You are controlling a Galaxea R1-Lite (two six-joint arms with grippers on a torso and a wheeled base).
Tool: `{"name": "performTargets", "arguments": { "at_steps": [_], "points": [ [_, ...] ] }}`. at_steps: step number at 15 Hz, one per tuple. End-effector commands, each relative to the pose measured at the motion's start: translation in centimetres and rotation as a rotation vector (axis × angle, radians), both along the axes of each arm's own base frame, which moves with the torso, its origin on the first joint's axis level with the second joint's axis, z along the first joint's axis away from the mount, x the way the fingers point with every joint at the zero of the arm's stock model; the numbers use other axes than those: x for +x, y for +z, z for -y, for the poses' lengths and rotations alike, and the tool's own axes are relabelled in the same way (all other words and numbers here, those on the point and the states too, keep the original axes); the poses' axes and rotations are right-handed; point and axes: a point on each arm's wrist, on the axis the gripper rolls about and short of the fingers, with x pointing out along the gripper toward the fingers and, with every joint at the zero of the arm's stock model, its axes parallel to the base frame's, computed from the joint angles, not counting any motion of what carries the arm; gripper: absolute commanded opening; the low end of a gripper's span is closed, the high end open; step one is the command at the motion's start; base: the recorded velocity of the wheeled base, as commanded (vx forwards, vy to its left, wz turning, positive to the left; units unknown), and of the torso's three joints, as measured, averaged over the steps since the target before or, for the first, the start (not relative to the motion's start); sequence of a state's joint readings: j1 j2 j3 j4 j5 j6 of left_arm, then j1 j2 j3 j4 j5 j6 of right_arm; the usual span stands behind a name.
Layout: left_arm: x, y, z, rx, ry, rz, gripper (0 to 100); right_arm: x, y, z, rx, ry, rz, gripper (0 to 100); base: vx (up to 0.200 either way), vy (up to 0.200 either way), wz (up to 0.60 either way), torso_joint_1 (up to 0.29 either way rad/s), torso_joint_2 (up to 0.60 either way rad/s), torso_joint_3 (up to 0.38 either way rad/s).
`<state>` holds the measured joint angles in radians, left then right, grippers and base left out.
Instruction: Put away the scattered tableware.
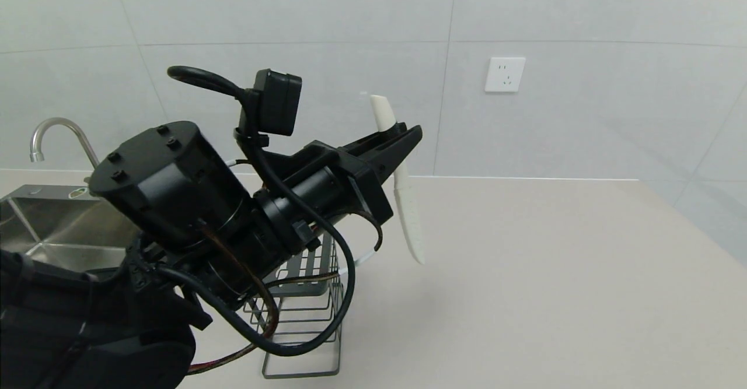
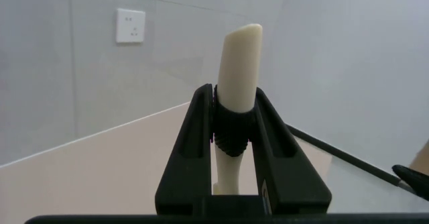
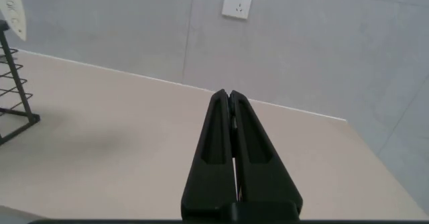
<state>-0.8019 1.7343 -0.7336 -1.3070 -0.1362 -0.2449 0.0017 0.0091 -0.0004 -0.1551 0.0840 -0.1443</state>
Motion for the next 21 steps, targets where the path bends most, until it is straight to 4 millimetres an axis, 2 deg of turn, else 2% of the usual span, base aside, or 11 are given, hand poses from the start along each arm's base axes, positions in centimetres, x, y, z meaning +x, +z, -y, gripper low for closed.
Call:
{"name": "performTargets", "arguments": {
  "at_steps": [1, 5, 7, 13, 15, 21],
  "points": [
    [-0.4, 0.0, -2.3, 0.015, 0.048, 0.005, 0, 0.0, -0.5, 0.1, 0.006, -0.035, -0.038, 0, 0.000, 0.000, 0.00, 0.000, 0.00, 0.000],
    [-1.5, 0.5, -3.9, 0.011, 0.067, 0.024, 0, 0.0, -1.1, 0.1, 0.078, -0.060, -0.099, 0, 0.000, 0.000, 0.00, 0.000, 0.00, 0.000],
    [-1.3, 0.5, -4.1, 0.015, 0.078, 0.028, 0, 0.0, -1.7, 0.2, 0.136, -0.097, -0.163, 0, 0.000, 0.000, 0.00, 0.000, 0.00, 0.000],
    [-0.7, 0.8, -4.4, 0.038, 0.110, 0.026, 0, 0.0, -1.6, 0.2, 0.153, -0.100, -0.155, 0, 0.000, 0.000, 0.00, 0.000, 0.00, 0.000],
    [-0.2, 0.9, -4.9, 0.073, 0.196, 0.075, 0, 0.0, -1.6, 0.2, 0.152, -0.070, -0.157, 0, 0.000, 0.000, 0.00, 0.000, 0.00, 0.000],
    [0.5, 3.2, -4.3, 0.064, 0.317, 0.132, 0, 0.0, -1.6, 0.2, 0.152, -0.070, -0.157, 0, 0.000, 0.000, 0.00, 0.000, 0.00, 0.000]
  ]
}}
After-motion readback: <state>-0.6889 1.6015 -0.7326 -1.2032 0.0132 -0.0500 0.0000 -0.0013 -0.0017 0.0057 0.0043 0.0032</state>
